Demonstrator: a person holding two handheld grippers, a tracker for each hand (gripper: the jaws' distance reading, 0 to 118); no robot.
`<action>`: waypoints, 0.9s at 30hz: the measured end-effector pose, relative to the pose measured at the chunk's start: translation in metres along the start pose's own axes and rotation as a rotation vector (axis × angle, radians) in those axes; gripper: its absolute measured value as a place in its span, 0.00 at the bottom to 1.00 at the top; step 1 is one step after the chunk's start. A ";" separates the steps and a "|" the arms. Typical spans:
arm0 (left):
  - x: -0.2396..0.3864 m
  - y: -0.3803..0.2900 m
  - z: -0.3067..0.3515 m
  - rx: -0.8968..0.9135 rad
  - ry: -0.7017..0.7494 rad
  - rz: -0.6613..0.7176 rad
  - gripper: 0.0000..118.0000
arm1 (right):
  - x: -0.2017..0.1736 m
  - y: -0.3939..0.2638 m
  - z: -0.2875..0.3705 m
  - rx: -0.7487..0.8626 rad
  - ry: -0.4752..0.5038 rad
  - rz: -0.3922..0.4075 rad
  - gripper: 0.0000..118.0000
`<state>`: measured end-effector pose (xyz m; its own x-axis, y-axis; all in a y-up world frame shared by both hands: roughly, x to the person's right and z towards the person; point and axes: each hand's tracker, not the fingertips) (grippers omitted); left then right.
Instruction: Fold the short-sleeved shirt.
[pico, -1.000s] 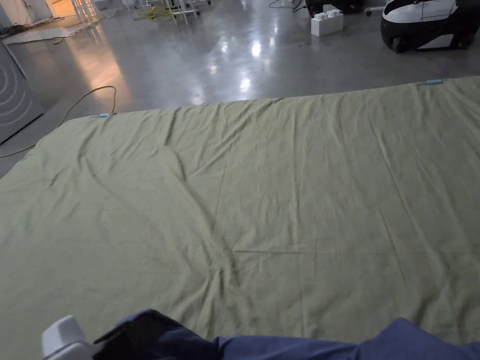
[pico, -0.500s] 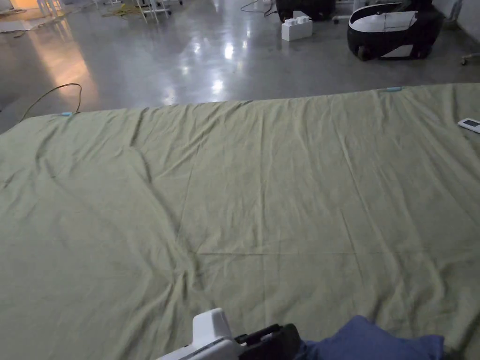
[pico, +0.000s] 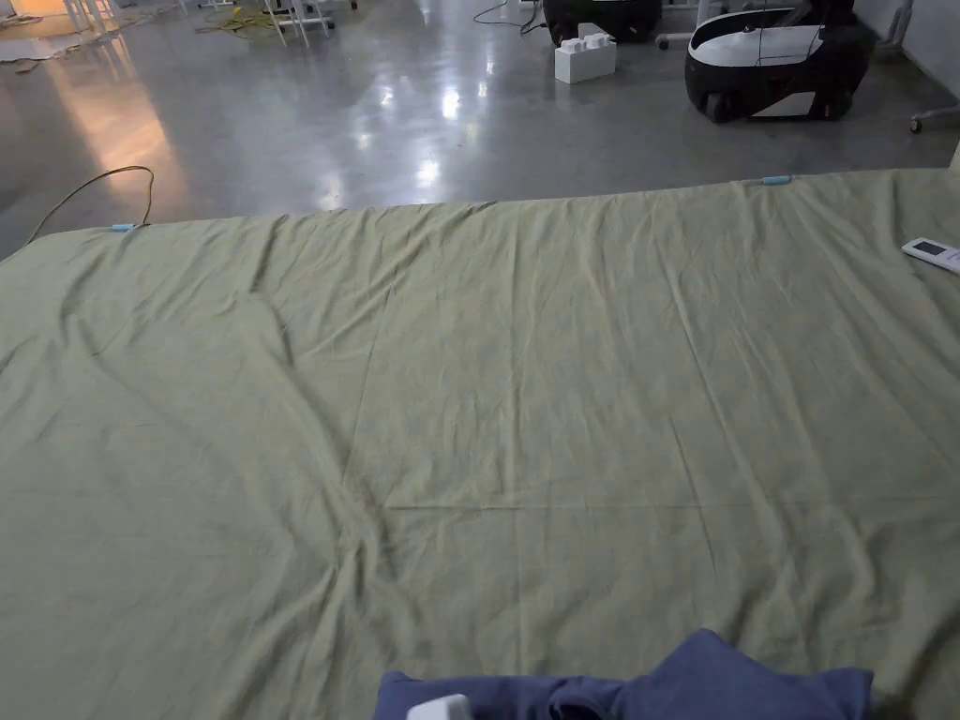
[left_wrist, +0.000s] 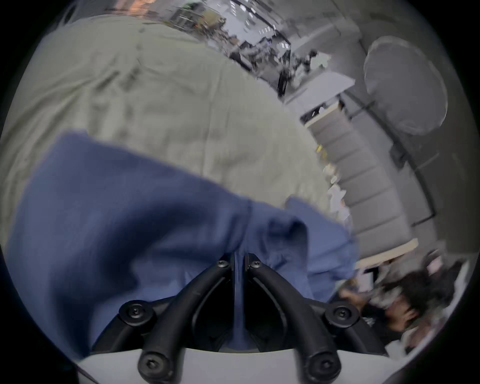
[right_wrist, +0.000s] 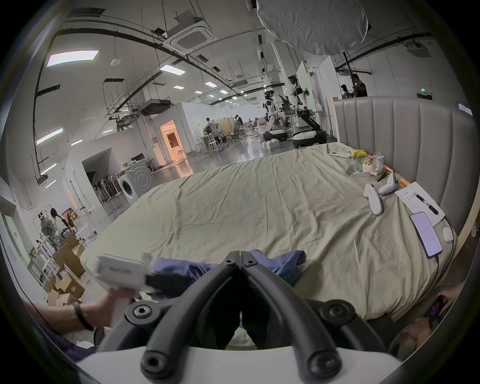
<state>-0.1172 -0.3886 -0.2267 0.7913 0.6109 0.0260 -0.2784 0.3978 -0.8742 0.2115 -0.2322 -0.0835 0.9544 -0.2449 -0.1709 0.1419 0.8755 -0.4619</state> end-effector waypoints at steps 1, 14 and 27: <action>-0.002 -0.004 -0.007 0.037 0.045 -0.038 0.05 | -0.001 0.000 0.000 0.001 0.000 -0.001 0.00; -0.080 0.031 0.152 0.373 -0.009 0.120 0.89 | 0.009 -0.011 -0.009 -0.025 0.036 -0.152 0.00; -0.105 0.015 0.073 0.212 -0.060 0.324 0.19 | 0.012 -0.007 -0.004 -0.045 -0.028 -0.162 0.00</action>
<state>-0.2447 -0.3969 -0.2067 0.6125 0.7645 -0.2011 -0.6197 0.3063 -0.7226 0.2207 -0.2424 -0.0859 0.9269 -0.3693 -0.0666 0.2835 0.8054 -0.5205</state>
